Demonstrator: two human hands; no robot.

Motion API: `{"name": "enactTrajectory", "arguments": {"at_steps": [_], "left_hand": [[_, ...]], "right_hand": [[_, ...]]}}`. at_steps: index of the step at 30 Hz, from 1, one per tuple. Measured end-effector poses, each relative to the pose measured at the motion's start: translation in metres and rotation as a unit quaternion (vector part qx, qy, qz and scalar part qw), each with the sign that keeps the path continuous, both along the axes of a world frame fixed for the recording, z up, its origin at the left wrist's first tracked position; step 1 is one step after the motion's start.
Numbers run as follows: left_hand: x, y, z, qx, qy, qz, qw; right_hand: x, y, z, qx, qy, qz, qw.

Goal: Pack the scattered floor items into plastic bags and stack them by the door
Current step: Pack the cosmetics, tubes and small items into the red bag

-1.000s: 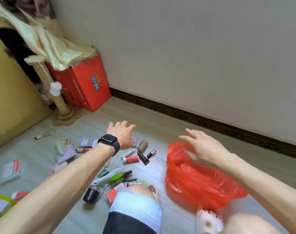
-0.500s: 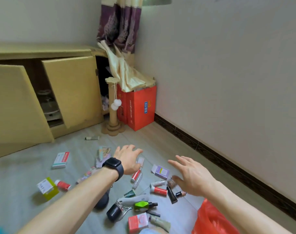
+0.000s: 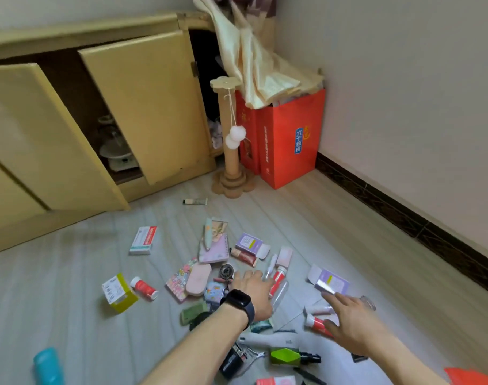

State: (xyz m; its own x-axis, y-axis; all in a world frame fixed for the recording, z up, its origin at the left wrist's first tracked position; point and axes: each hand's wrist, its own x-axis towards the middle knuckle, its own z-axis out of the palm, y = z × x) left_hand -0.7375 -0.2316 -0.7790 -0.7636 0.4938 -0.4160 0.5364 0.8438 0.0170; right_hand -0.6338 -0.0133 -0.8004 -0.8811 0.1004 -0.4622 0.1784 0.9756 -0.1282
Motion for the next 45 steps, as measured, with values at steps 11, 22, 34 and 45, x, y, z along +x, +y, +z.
{"name": "enactTrajectory", "arguments": {"at_steps": [11,22,34,45], "left_hand": [[0.019,0.012,-0.147,-0.083,-0.090,-0.034,0.992],[-0.002,0.029,-0.130,0.003,-0.065,-0.005,0.998],[0.036,0.127,0.018,0.221,-0.091,-0.126,0.963],[0.244,0.304,-0.010,0.111,-0.049,-0.471,0.874]], "right_hand": [[-0.004,-0.010,-0.151,0.033,-0.056,-0.055,0.996],[-0.002,0.005,-0.134,-0.110,-0.048,-0.061,0.991],[0.137,0.072,0.050,-0.333,0.286,-0.380,0.814],[0.340,0.145,-0.002,-0.051,0.174,-0.581,0.793]]}}
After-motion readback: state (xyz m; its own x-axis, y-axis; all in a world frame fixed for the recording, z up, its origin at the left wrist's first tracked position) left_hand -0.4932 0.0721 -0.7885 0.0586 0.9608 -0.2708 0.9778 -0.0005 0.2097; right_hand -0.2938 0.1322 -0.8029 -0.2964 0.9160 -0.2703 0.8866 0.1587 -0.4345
